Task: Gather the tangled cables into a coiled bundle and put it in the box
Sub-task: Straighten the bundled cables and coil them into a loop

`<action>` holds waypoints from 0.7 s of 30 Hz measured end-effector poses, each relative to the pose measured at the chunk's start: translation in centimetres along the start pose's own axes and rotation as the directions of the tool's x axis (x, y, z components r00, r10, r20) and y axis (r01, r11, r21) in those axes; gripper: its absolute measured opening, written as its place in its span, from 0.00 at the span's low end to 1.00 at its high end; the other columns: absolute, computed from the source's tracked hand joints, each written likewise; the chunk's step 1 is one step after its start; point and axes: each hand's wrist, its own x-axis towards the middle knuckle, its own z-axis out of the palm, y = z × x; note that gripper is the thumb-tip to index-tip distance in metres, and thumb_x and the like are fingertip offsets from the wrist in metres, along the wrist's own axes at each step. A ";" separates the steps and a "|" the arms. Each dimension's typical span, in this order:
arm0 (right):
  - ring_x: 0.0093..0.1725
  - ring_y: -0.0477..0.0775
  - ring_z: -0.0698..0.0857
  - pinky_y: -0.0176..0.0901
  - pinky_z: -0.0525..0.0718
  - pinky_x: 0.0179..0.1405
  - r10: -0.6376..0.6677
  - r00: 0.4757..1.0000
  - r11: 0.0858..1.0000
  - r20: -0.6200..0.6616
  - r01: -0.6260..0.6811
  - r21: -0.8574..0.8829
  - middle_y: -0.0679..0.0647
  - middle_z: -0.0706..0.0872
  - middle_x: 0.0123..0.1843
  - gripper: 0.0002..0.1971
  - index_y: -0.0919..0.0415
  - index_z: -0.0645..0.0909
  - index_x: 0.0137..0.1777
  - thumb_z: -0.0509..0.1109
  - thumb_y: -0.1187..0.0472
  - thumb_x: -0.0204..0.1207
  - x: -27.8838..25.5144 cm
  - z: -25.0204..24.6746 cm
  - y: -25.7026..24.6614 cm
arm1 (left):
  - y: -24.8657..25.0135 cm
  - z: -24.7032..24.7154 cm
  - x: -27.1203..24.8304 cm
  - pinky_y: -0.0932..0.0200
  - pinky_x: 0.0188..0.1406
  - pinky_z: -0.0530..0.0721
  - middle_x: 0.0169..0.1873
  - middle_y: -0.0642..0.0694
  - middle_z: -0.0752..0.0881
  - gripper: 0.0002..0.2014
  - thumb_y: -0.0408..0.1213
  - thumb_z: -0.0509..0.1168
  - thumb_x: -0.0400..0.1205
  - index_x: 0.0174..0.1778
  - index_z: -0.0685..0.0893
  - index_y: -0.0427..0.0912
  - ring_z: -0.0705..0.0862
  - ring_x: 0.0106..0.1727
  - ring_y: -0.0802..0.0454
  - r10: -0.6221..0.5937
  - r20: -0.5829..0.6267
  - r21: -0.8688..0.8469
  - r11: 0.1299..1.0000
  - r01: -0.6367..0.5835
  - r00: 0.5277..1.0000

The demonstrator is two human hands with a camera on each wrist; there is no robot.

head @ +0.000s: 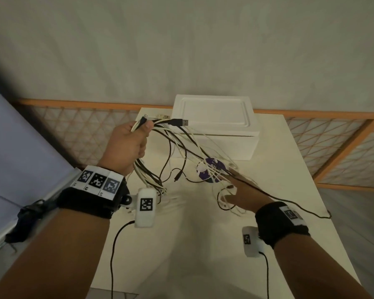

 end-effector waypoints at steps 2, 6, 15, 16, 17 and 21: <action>0.75 0.35 0.60 0.31 0.59 0.72 0.034 0.998 0.953 0.055 -0.049 0.298 0.29 0.61 0.72 0.32 0.41 0.65 0.77 0.73 0.49 0.75 -1.0 -1.0 0.2 | -0.2 -0.5 0.5 0.67 0.16 0.55 0.16 0.56 0.65 0.14 0.37 0.63 0.85 0.31 0.75 0.45 0.58 0.16 0.61 0.004 -0.018 -0.019 1.000 -0.005 1.000; 0.75 0.47 0.69 0.27 0.69 0.64 0.206 0.978 0.626 0.039 -0.162 0.763 0.40 0.78 0.65 0.17 0.50 0.75 0.70 0.61 0.49 0.83 -1.3 -0.7 1.0 | -0.3 -0.8 1.2 0.67 0.15 0.56 0.16 0.55 0.66 0.14 0.38 0.64 0.84 0.32 0.75 0.45 0.58 0.16 0.60 0.024 -0.023 -0.008 1.000 -0.024 0.999; 0.79 0.71 0.27 0.78 0.25 0.70 0.283 0.958 0.768 -0.041 -0.251 -0.590 0.46 0.26 0.82 0.35 0.25 0.58 0.76 0.54 0.64 0.76 -2.8 4.1 8.1 | -0.1 -2.7 2.4 0.60 0.20 0.51 0.15 0.55 0.64 0.16 0.41 0.65 0.84 0.29 0.72 0.47 0.57 0.16 0.58 0.029 -0.058 -0.040 0.999 -0.031 0.998; 0.79 0.71 0.26 0.79 0.27 0.71 0.287 0.958 0.742 -0.017 -0.234 -0.629 0.48 0.27 0.83 0.34 0.28 0.59 0.76 0.55 0.63 0.76 -2.9 4.4 8.2 | -0.2 -2.7 2.4 0.61 0.19 0.52 0.15 0.55 0.64 0.16 0.40 0.65 0.84 0.29 0.72 0.47 0.57 0.16 0.59 0.027 -0.067 -0.038 0.999 -0.029 0.997; 0.79 0.71 0.27 0.79 0.29 0.71 0.288 0.958 0.728 0.013 -0.210 -0.653 0.49 0.27 0.83 0.33 0.30 0.61 0.76 0.57 0.61 0.75 -3.2 4.4 7.9 | -0.3 -2.8 2.5 0.62 0.19 0.52 0.15 0.55 0.64 0.17 0.40 0.65 0.84 0.29 0.71 0.46 0.57 0.16 0.59 0.025 -0.074 -0.032 0.999 -0.028 0.997; 0.81 0.56 0.27 0.73 0.26 0.72 0.131 0.962 0.931 0.239 -0.037 -0.363 0.38 0.29 0.80 0.23 0.27 0.73 0.67 0.71 0.48 0.73 -3.0 2.9 5.1 | -0.4 -2.8 2.3 0.63 0.18 0.54 0.17 0.56 0.64 0.18 0.41 0.63 0.85 0.28 0.70 0.49 0.58 0.17 0.59 0.060 -0.006 0.058 0.997 -0.059 0.998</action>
